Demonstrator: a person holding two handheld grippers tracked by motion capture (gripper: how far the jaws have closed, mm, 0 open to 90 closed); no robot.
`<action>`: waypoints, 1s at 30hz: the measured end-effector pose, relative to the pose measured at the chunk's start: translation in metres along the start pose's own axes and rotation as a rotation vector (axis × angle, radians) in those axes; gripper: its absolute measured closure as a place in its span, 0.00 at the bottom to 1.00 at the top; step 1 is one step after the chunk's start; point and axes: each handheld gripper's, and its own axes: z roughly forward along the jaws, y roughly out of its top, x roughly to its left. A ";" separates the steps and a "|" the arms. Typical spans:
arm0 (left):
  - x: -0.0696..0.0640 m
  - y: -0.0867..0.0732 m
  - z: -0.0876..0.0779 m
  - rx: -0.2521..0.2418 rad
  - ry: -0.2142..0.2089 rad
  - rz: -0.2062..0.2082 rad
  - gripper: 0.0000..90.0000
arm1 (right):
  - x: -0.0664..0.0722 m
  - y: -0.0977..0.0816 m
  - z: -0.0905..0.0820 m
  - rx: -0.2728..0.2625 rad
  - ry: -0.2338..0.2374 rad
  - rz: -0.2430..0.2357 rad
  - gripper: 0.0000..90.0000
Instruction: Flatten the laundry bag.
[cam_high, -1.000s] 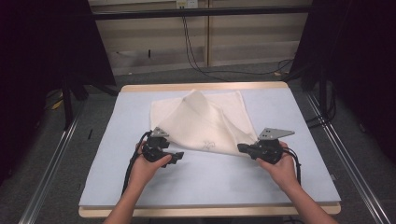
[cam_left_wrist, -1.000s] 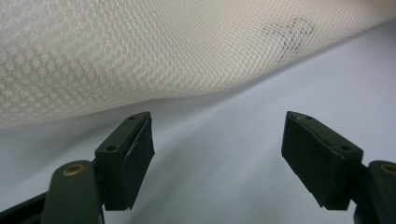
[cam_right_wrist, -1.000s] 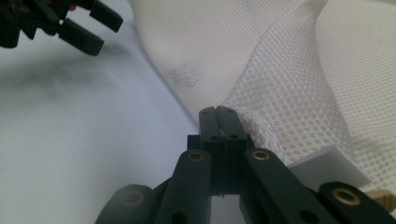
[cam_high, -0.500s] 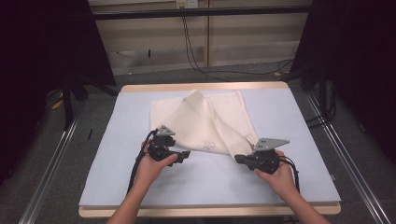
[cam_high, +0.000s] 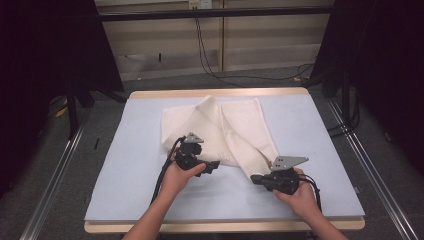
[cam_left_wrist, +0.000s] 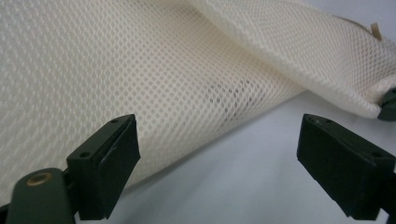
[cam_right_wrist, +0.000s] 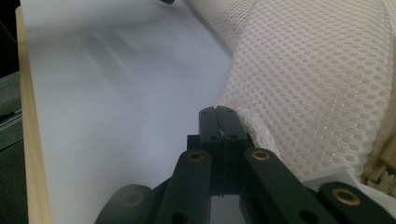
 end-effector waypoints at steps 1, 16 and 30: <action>-0.001 0.001 0.000 0.007 0.001 0.000 0.13 | 0.001 0.000 0.000 0.003 0.002 -0.002 1.00; -0.014 0.012 0.020 -0.034 -0.038 -0.036 0.21 | 0.009 -0.003 0.004 0.026 0.028 -0.032 1.00; -0.019 0.021 0.038 -0.030 -0.096 -0.050 0.32 | 0.008 -0.004 0.004 0.028 0.035 -0.040 1.00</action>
